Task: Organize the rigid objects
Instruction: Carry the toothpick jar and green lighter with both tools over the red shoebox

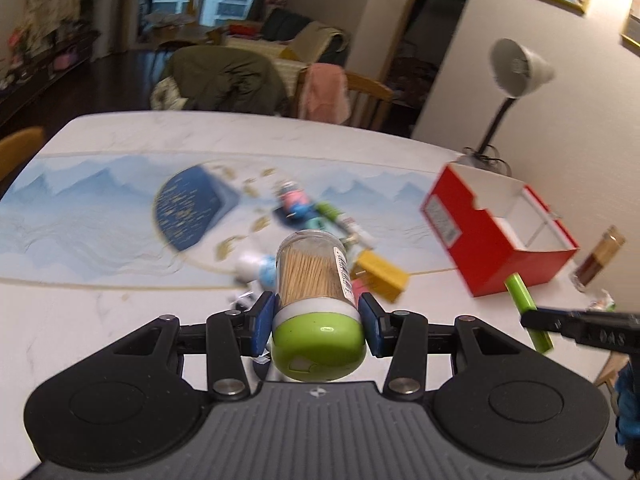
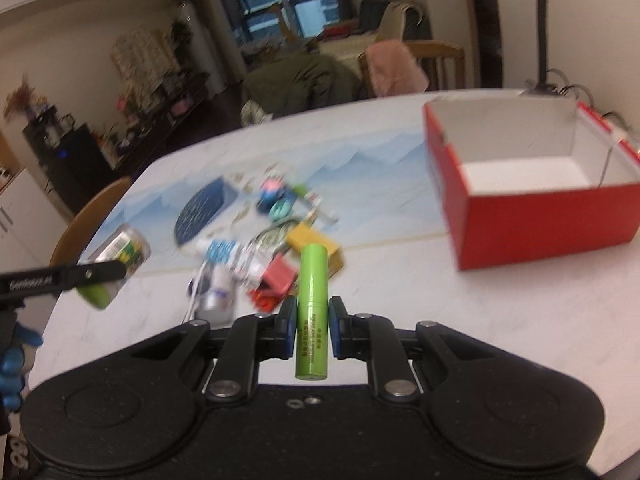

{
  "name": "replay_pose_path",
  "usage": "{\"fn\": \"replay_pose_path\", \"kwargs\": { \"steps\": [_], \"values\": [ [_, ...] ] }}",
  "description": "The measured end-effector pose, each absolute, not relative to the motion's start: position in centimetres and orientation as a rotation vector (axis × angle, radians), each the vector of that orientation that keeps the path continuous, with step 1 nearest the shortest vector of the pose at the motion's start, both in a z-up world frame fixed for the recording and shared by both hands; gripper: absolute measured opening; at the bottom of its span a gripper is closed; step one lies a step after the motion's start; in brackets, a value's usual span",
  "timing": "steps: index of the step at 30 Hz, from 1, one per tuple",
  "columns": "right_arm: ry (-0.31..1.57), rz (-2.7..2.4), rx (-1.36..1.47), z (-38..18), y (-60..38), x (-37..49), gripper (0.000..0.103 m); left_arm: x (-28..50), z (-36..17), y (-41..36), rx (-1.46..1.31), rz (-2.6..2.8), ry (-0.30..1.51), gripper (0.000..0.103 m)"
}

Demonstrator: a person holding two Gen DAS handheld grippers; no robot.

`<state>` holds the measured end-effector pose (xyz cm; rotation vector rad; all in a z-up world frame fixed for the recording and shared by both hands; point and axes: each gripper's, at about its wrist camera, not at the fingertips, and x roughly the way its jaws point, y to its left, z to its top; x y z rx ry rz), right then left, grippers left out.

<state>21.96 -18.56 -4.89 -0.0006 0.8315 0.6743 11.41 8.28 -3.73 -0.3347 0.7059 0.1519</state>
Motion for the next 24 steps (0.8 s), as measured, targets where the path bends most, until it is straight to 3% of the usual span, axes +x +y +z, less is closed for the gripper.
{"fn": "replay_pose_path", "kwargs": {
  "steps": [13, 24],
  "values": [
    [0.782, 0.583, 0.025, -2.2, -25.0, 31.8, 0.015, 24.1, -1.2, -2.6, -0.256, -0.024, 0.687, 0.045],
    [0.813, 0.524, 0.021, -3.7, -29.4, 41.3, 0.015, 34.8, -2.4, -10.6, -0.188, -0.085, 0.744, 0.045]
  ]
}}
